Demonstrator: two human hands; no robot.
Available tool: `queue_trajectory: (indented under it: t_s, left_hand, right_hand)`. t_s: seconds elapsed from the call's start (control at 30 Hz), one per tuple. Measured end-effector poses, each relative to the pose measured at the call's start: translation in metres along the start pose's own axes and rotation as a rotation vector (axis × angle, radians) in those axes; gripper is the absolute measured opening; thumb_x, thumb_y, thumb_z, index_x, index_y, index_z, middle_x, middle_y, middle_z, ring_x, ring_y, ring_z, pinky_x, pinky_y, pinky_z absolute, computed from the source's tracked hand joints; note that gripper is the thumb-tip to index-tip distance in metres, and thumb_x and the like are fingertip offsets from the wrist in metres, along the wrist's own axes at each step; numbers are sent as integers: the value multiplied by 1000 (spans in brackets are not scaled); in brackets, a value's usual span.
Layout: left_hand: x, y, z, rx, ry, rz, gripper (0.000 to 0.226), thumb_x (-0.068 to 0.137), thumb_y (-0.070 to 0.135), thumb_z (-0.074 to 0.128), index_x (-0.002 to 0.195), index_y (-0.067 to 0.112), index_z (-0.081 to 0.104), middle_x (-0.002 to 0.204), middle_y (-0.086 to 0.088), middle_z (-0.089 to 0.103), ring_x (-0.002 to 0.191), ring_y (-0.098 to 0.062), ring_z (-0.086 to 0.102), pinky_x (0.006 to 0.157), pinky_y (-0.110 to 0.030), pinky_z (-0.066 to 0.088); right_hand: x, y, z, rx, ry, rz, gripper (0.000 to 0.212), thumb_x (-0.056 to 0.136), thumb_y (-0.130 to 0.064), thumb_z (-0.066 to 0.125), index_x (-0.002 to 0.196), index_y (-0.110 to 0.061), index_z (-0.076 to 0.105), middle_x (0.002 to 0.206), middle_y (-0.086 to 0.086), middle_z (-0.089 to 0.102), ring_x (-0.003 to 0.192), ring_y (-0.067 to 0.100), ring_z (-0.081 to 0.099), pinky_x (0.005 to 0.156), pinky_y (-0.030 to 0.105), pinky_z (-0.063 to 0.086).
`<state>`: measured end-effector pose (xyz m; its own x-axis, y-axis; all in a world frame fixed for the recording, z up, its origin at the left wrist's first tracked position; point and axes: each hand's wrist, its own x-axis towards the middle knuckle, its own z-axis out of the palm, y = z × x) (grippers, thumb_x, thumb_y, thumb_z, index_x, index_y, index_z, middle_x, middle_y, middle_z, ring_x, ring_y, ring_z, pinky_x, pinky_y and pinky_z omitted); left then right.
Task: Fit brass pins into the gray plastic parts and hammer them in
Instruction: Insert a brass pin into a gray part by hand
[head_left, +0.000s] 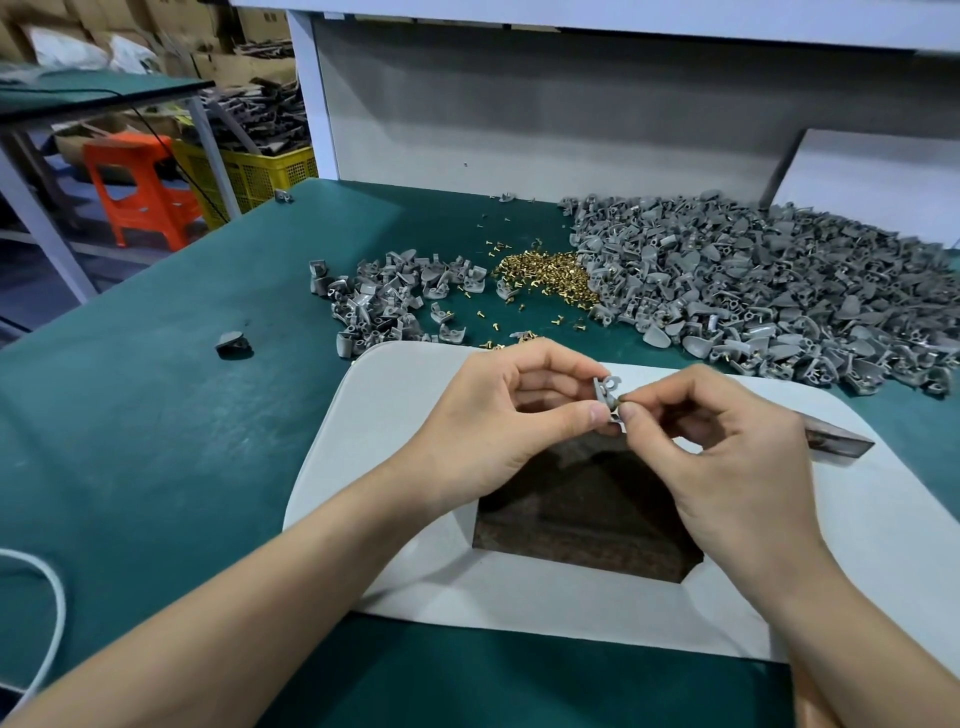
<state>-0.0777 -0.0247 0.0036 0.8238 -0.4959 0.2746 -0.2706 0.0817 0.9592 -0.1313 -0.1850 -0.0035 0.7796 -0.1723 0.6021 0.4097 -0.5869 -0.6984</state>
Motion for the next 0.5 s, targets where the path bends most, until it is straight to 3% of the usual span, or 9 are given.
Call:
queue_trajectory:
  t_s: [0.2, 0.5]
  left_hand:
    - [1, 0, -1, 6, -2, -3, 23, 80, -2, 69, 101, 4, 65, 88, -8, 69, 83, -14, 67, 84, -20, 53]
    - [1, 0, -2, 11, -14, -13, 22, 80, 0, 70, 100, 10, 67, 86, -3, 69, 81, -10, 67, 83, -20, 53]
  right_hand:
    - [1, 0, 1, 30, -9, 38, 19, 77, -5, 74, 72, -21, 66, 70, 1, 68, 66, 20, 64, 66, 39, 53]
    - [1, 0, 0, 37, -15, 37, 18, 77, -6, 73, 72, -22, 66, 70, -2, 68, 66, 18, 64, 66, 34, 53]
